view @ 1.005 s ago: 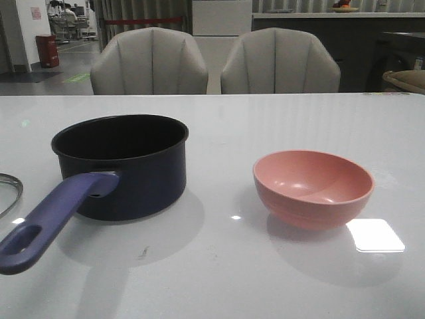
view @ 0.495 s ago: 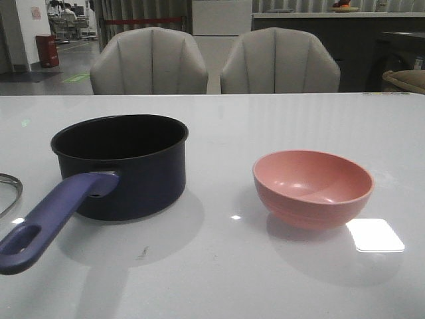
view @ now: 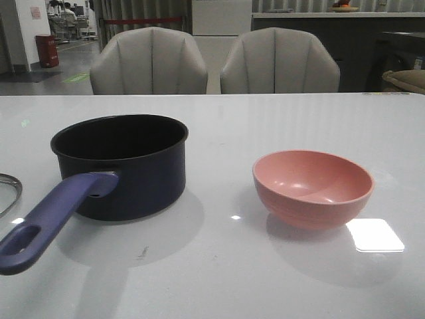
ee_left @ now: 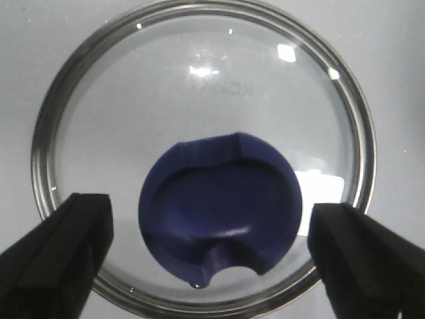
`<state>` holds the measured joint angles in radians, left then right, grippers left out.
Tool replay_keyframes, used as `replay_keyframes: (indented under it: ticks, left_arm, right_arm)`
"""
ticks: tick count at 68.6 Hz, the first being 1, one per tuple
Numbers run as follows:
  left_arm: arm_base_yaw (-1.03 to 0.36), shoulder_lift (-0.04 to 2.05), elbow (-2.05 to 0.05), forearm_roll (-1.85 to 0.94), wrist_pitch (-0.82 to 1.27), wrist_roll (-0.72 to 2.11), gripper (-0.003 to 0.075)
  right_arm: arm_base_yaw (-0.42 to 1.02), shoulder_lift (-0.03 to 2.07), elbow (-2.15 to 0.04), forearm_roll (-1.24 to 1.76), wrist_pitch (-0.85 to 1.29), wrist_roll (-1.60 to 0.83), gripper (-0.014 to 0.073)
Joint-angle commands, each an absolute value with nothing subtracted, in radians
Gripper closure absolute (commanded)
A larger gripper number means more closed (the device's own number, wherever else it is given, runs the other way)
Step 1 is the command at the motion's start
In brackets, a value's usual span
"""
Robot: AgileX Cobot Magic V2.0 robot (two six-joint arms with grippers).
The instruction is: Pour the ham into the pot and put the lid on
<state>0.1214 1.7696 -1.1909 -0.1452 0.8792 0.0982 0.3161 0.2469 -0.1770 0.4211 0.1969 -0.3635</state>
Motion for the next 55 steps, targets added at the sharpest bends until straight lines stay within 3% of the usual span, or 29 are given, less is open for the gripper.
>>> replay_keyframes:
  ticks: [1,24,31,44,55]
  left_arm:
    - [0.121,1.749,-1.222,-0.164,0.849,0.114,0.0083]
    - [0.121,1.821,-1.262,-0.204,0.873,0.147,0.0104]
    - [0.121,1.824,-1.262,-0.203,0.862,0.147,0.0197]
    - [0.121,1.824,-1.263,-0.203,0.852,0.147,0.0438]
    - [0.121,1.824,-1.281,-0.197,0.878,0.147,0.0521]
  right_arm:
    - [0.318,0.255,-0.204,0.426,0.125,-0.373,0.0436]
    - [0.318,0.255,-0.204,0.426,0.125,-0.373,0.0436]
    - [0.318,0.255,-0.204,0.426,0.125,-0.373,0.0436]
    - [0.318,0.255,-0.204,0.426,0.125,-0.373,0.0436]
    - [0.318,0.255,-0.204,0.426,0.125,-0.373,0.0436]
